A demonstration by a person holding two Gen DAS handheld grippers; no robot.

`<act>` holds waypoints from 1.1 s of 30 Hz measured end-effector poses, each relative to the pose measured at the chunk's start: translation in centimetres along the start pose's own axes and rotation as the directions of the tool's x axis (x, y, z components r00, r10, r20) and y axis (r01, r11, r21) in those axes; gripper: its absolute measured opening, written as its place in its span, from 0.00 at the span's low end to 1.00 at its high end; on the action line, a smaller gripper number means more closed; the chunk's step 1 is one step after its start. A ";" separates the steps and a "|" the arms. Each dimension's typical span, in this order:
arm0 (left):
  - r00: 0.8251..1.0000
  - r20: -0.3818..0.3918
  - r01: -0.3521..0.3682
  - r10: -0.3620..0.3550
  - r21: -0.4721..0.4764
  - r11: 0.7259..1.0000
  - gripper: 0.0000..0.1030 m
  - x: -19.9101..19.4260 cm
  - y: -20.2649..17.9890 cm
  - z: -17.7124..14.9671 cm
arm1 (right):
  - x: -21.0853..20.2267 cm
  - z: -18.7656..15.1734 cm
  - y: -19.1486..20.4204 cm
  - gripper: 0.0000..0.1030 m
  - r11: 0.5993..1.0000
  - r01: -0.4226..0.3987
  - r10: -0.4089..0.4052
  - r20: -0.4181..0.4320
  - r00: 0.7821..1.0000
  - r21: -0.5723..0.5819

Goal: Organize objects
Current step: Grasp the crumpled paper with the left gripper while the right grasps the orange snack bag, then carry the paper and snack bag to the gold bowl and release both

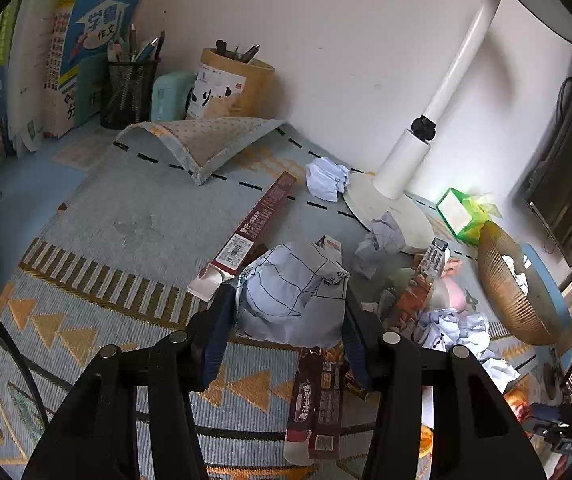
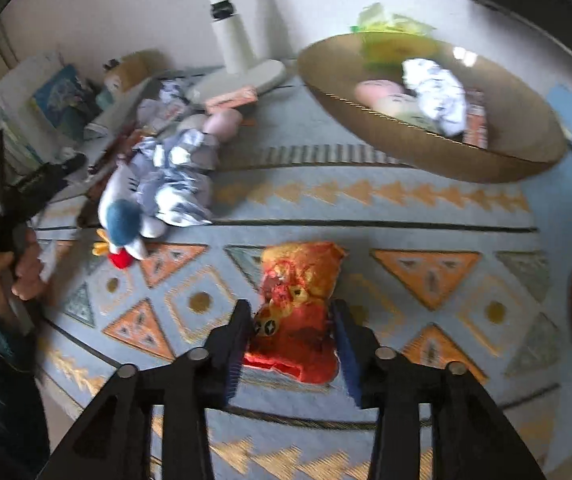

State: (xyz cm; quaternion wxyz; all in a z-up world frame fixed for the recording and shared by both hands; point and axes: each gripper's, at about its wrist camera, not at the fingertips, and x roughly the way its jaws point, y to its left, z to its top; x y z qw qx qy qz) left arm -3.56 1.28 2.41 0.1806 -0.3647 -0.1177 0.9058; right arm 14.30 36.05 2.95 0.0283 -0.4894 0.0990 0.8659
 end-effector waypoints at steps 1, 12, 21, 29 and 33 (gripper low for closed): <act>1.000 0.000 0.000 0.000 0.000 1.000 0.46 0.0 0.0 -0.1 | -0.3 0.0 0.1 0.56 1.000 0.010 -0.010 0.008 1.000 0.001; 0.999 0.021 -0.045 0.044 0.043 0.998 0.46 -0.2 -0.7 -0.5 | 1.9 0.1 1.2 0.40 0.994 0.112 -0.112 -0.012 0.994 0.017; 0.997 0.068 0.029 -0.046 0.233 0.972 0.46 -6.2 -9.0 0.8 | -2.6 -0.9 1.6 0.31 1.000 0.003 -0.004 0.091 0.996 0.019; 0.947 -0.048 0.318 -0.317 0.261 0.911 0.46 -5.1 -21.4 3.2 | -12.4 2.8 -3.3 0.31 0.990 -0.023 -0.028 0.349 0.937 0.139; 0.913 -0.146 0.406 -0.380 0.264 0.875 0.46 -1.0 -27.7 3.0 | -15.6 5.8 -7.6 0.31 0.955 0.050 -0.186 0.455 0.871 0.294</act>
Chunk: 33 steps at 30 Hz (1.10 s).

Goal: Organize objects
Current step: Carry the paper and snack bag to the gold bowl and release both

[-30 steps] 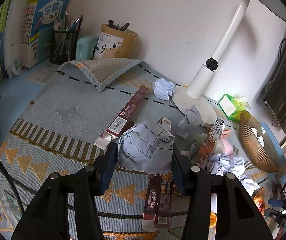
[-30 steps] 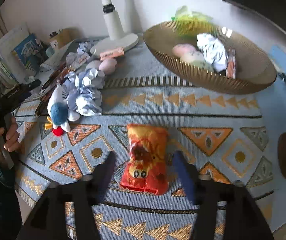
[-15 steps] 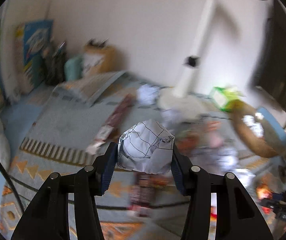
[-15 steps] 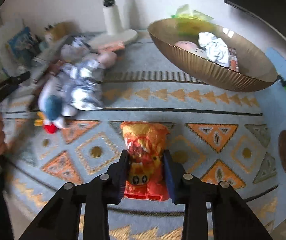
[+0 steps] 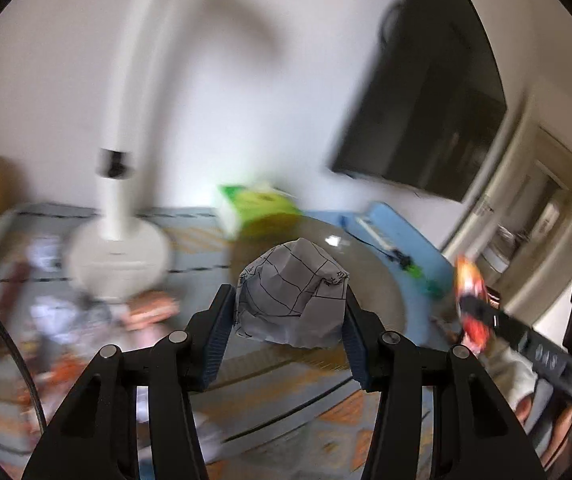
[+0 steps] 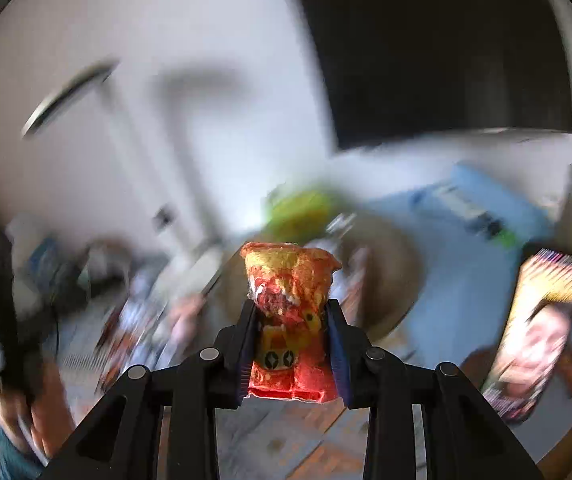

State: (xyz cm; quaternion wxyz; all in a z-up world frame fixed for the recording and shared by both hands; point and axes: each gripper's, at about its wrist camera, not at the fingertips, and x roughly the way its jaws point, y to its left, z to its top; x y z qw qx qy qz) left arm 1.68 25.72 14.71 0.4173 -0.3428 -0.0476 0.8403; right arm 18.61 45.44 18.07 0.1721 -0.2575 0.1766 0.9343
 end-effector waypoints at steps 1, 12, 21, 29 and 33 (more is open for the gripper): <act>0.999 -0.024 0.022 -0.022 -0.004 1.000 0.46 1.4 -0.5 0.2 | 0.3 0.7 -0.6 0.31 1.000 0.019 -0.019 0.016 1.000 0.019; 0.983 -0.165 0.065 -0.084 -0.118 0.991 0.61 10.8 -1.1 -0.1 | 9.5 3.3 -5.3 0.34 0.983 0.135 -0.122 -0.107 0.987 0.127; 0.991 -0.112 0.060 -0.069 -0.085 0.995 0.61 6.1 -0.5 -0.6 | 7.9 2.0 -5.7 0.34 0.987 0.083 -0.066 -0.121 0.990 0.138; 0.999 0.031 -0.006 0.008 -0.087 0.996 0.65 -6.4 3.0 -2.7 | 3.0 0.6 -0.2 0.34 0.998 -0.049 0.054 -0.123 0.991 0.038; 0.989 0.099 -0.097 0.112 -0.144 0.985 0.85 -12.9 6.8 -5.4 | 1.2 -1.5 4.0 0.51 0.984 -0.179 0.177 -0.149 0.973 0.002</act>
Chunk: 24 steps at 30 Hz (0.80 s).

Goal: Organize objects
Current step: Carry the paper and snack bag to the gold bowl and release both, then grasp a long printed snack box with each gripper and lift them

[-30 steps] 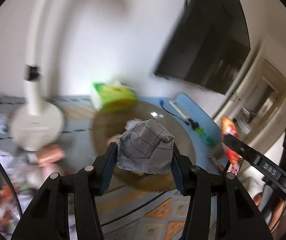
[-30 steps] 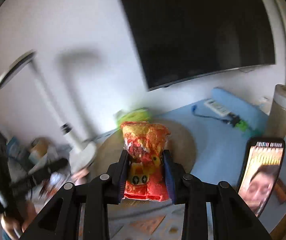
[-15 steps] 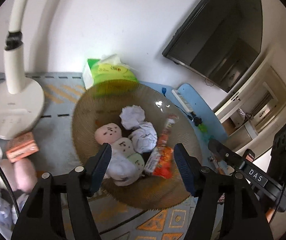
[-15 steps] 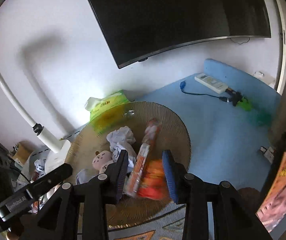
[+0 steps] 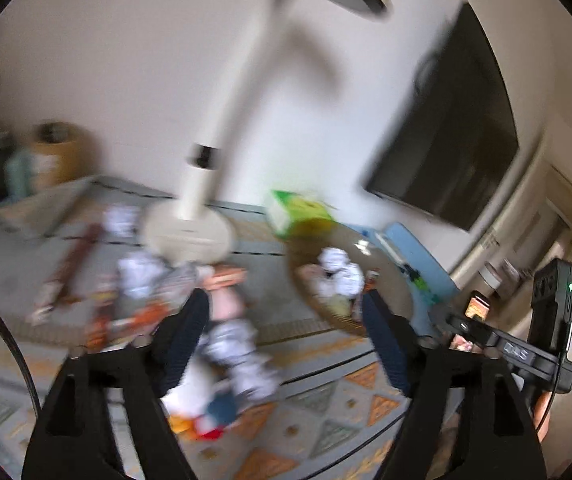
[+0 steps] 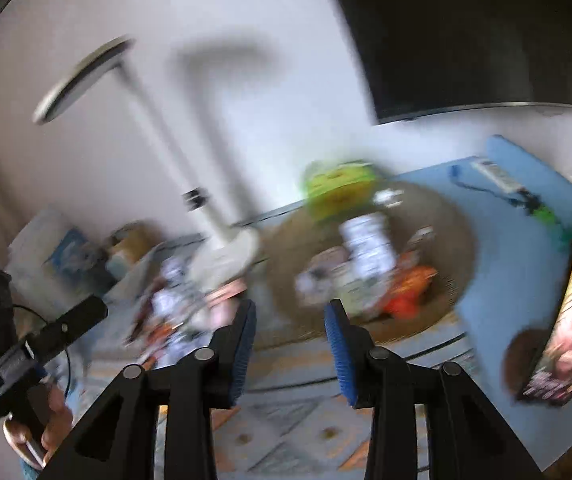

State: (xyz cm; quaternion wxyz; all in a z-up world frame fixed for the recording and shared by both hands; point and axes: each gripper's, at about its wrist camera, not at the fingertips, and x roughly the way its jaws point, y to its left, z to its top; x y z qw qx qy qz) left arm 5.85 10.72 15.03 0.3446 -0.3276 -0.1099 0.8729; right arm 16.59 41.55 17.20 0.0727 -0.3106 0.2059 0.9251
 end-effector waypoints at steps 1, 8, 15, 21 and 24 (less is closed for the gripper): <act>0.999 0.012 -0.032 0.032 -0.011 0.999 0.88 -0.9 1.1 -0.5 | 0.2 -0.7 0.9 0.73 1.000 -0.029 0.029 -0.009 1.000 -0.011; 0.982 -0.056 -0.189 0.183 -0.124 0.974 0.91 -1.7 9.8 -5.4 | 6.6 -7.4 5.0 0.83 0.991 -0.054 0.044 -0.079 0.996 -0.126; 0.950 -0.216 -0.254 0.225 -0.113 0.961 0.91 2.8 14.9 -8.0 | 11.2 -11.1 4.5 0.83 0.977 -0.054 0.034 -0.095 0.995 -0.208; 0.942 -0.243 -0.261 0.232 -0.097 0.960 0.88 4.5 16.4 -6.6 | 11.6 -10.8 4.0 0.83 0.981 -0.072 0.053 -0.108 0.993 -0.179; 0.947 -0.227 -0.259 0.229 -0.113 0.959 0.86 5.0 17.1 -4.3 | 11.5 -10.6 3.6 0.83 0.985 -0.081 0.066 -0.105 0.992 -0.153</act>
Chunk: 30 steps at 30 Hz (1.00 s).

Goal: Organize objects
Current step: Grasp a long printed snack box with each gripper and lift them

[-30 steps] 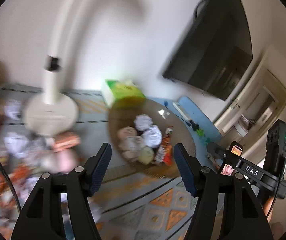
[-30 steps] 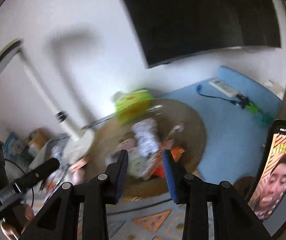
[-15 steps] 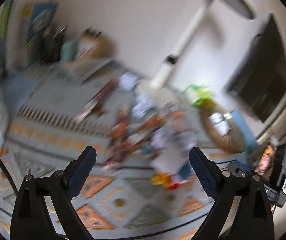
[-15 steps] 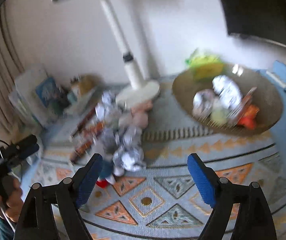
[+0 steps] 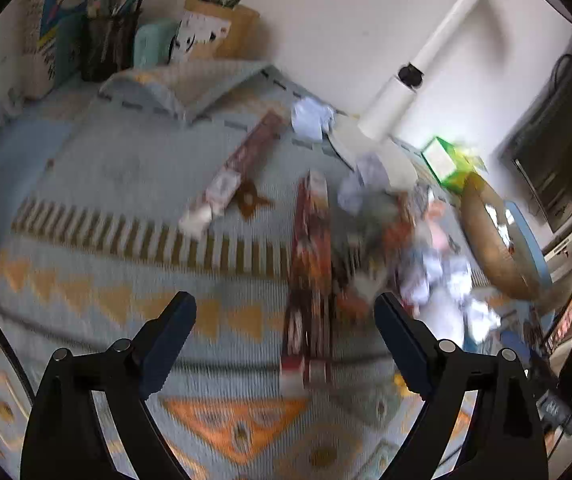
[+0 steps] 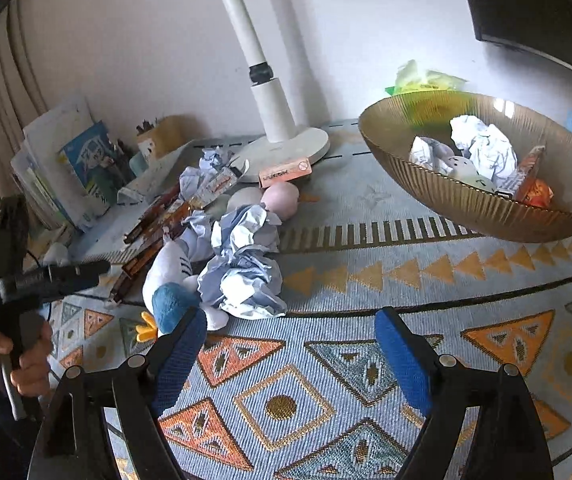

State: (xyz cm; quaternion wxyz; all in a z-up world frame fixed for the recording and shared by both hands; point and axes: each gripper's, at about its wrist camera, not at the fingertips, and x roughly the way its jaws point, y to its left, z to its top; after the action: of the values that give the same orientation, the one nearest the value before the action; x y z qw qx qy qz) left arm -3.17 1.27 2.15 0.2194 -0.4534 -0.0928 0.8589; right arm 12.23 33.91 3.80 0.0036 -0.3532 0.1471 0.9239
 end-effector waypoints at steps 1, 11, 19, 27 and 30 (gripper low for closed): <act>1.000 -0.001 -0.018 0.018 0.026 0.999 0.83 0.5 -0.4 0.8 | 0.0 0.0 -0.1 0.83 1.000 -0.001 0.001 -0.002 1.000 0.005; 0.994 -0.057 -0.080 0.091 0.177 0.981 0.32 5.7 -3.4 2.5 | 0.4 0.0 0.1 0.83 1.000 -0.003 0.003 -0.020 1.000 0.005; 0.995 0.014 -0.096 0.095 0.151 0.984 0.20 3.9 -1.9 0.9 | 0.5 0.6 0.7 0.76 1.000 -0.002 0.002 -0.037 0.999 -0.012; 0.998 0.045 -0.054 0.053 0.029 0.998 0.17 2.8 0.8 1.2 | 1.5 6.8 8.5 0.59 0.990 -0.141 0.139 -0.068 0.988 -0.023; 0.998 0.045 -0.054 0.054 -0.003 0.999 0.17 2.6 1.4 1.2 | 4.1 8.2 11.2 0.59 0.983 -0.182 0.185 -0.116 0.976 0.030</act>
State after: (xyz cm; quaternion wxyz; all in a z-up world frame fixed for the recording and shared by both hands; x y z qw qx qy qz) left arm -5.85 1.24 0.38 0.1937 -0.4366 -0.0861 0.8743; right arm 2.55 25.01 9.99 -0.0871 -0.3920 0.1877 0.8964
